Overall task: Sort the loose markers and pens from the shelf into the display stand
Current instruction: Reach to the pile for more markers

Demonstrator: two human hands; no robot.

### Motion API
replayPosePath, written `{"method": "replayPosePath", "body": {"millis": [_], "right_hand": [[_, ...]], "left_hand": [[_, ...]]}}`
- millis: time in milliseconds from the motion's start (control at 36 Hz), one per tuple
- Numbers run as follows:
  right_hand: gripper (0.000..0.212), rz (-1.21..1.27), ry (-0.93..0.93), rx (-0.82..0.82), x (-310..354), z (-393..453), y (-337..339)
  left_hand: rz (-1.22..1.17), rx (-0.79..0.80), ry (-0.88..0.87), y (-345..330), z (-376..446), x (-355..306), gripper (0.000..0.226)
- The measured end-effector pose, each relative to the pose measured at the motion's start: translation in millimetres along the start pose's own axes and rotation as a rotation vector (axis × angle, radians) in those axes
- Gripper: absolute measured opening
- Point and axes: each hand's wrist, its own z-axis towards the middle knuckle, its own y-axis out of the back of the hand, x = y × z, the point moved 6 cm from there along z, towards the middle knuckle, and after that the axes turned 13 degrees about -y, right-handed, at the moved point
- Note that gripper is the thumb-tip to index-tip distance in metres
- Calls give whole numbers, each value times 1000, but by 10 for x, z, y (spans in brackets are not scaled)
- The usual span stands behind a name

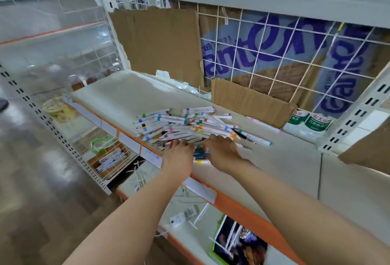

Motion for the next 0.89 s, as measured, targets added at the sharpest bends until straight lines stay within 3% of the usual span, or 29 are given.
{"method": "replayPosePath", "body": {"millis": [306,500,583,667,750,806,889], "right_hand": [[27,-46,68,-12,89,-76,35],[6,26,84,-63,54,-58,35],[6,222,-35,-28,-85,-16,52],[18,644,-249,15,-269,1,66],[14,1031,-353,91,-315,-26,47],[8,1179,-377,90,-315,-61,79],[24,1291,-404,7,-335,-127,149]], "left_hand": [[91,17,-107,72,91,-39,31],[33,-5,-157,93,110,-57,32],[-14,-40,-140,153,106,-62,28],[-169,-90,-76,212,100,-32,22],[-393,-133,-2,267,119,-39,16],[-501,-152,13,292,154,-90,11],[-598,-182,27,315,184,-152,11]]}}
